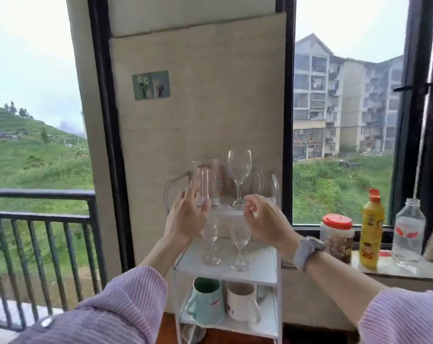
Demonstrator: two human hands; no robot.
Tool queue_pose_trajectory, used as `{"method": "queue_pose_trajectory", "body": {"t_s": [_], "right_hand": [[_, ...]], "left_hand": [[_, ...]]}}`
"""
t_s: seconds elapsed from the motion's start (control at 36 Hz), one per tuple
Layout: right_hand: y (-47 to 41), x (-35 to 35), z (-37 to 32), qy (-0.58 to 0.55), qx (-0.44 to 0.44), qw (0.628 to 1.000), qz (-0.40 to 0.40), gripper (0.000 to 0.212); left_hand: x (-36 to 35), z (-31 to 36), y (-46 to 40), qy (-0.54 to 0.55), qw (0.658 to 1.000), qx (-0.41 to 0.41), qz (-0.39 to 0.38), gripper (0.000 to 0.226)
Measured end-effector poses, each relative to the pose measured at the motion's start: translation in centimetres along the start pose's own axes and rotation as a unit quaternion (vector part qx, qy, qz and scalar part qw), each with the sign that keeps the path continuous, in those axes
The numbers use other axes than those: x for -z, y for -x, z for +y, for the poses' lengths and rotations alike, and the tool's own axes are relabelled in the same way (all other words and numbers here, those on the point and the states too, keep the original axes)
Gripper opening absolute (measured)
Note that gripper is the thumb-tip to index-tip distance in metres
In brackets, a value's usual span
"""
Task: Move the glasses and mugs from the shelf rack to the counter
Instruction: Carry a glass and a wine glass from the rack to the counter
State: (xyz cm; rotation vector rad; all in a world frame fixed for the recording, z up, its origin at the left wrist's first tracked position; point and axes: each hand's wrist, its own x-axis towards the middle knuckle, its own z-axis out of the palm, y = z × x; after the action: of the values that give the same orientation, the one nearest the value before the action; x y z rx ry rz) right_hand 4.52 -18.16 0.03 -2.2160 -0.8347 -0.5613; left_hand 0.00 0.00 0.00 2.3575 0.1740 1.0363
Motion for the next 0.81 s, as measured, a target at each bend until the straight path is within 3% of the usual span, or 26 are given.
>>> {"method": "queue_pose_trajectory", "body": {"t_s": [0.11,0.19,0.39,0.5,0.61,0.81], "right_hand": [[-4.1,-1.3,1.2,-0.076,-0.058,0.995,0.026,0.025],[-6.9,-2.5,2.1,-0.130,-0.097,0.986,0.041,0.015],[-10.4,-4.1,3.0,-0.283,-0.163,0.945,0.028,0.045],[-10.9,-4.6,3.1,-0.332,-0.167,0.927,0.041,0.043],[-10.0,-4.5,2.3,-0.341,-0.150,0.925,0.072,0.041],[-6.9,-1.6,-1.2,-0.335,-0.078,0.932,0.116,0.016]], "left_hand": [[-1.6,0.2,-3.1,0.065,0.995,0.043,0.055,0.036],[-2.8,0.2,-4.6,0.111,0.990,0.028,0.079,0.021],[-4.0,0.1,-6.2,0.216,0.972,0.020,0.089,0.020],[-4.4,0.1,-6.0,0.232,0.968,0.026,0.091,0.024],[-3.5,-0.2,-5.7,0.237,0.958,0.034,0.156,0.027],[-0.3,0.1,-4.1,0.245,0.945,0.020,0.213,0.042]]}}
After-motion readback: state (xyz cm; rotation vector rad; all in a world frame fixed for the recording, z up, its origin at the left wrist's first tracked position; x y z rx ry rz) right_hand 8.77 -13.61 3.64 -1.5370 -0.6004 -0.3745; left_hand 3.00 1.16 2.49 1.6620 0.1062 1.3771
